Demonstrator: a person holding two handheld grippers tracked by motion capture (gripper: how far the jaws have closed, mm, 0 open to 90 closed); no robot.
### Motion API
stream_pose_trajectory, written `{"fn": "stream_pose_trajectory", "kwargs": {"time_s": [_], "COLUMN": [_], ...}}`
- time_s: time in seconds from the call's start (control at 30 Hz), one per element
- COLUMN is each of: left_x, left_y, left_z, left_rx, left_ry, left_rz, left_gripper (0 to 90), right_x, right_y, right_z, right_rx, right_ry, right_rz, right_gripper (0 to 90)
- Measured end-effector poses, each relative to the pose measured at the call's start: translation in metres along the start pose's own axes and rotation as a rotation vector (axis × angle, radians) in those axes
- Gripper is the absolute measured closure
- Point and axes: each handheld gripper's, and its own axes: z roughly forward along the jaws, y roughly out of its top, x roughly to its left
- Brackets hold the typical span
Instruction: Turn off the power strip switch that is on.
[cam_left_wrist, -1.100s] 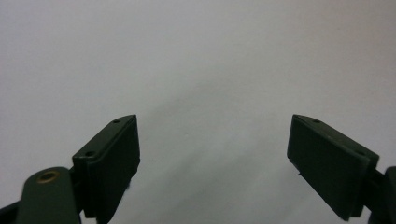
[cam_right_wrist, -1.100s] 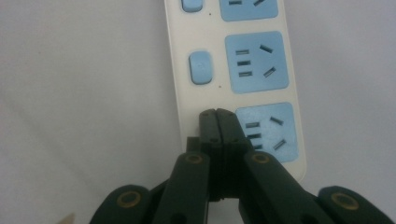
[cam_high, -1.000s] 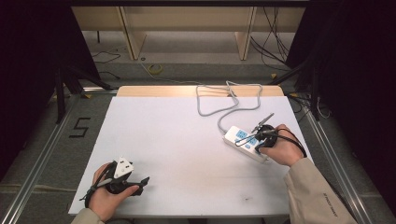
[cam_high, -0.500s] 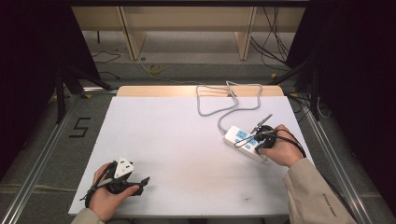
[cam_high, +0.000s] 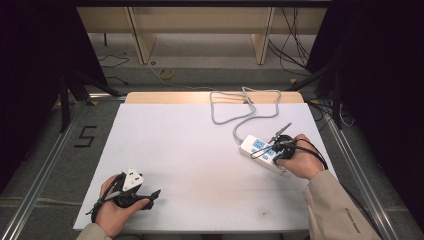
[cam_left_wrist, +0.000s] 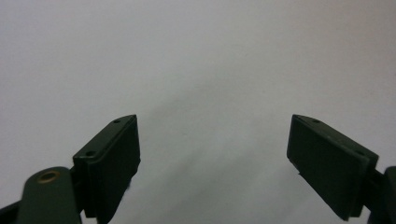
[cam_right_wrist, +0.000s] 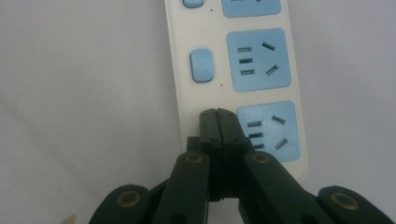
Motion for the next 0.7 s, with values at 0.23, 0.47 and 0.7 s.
{"fn": "stream_pose_trajectory", "kwargs": {"time_s": [0.23, 0.47, 0.7], "left_x": [0.0004, 0.0002, 0.0], "left_y": [-0.0001, -0.0001, -0.0002], "left_z": [0.0001, -0.0001, 0.0002], "left_rx": [0.001, 0.0, 0.0], "left_ry": [-0.001, 0.0, 0.0], "left_rz": [-0.001, 0.001, 0.001], "left_gripper": [17.0, 17.0, 17.0], "right_x": [-0.0011, -0.0018, -0.0006], "right_y": [-0.0004, -0.001, -0.001], "right_z": [0.0002, 0.0004, 0.0012], "right_rx": [-0.004, -0.007, 0.003], "right_ry": [0.007, 0.012, 0.008], "right_rz": [0.007, 0.015, 0.012], "right_gripper": [90.0, 90.0, 90.0]}}
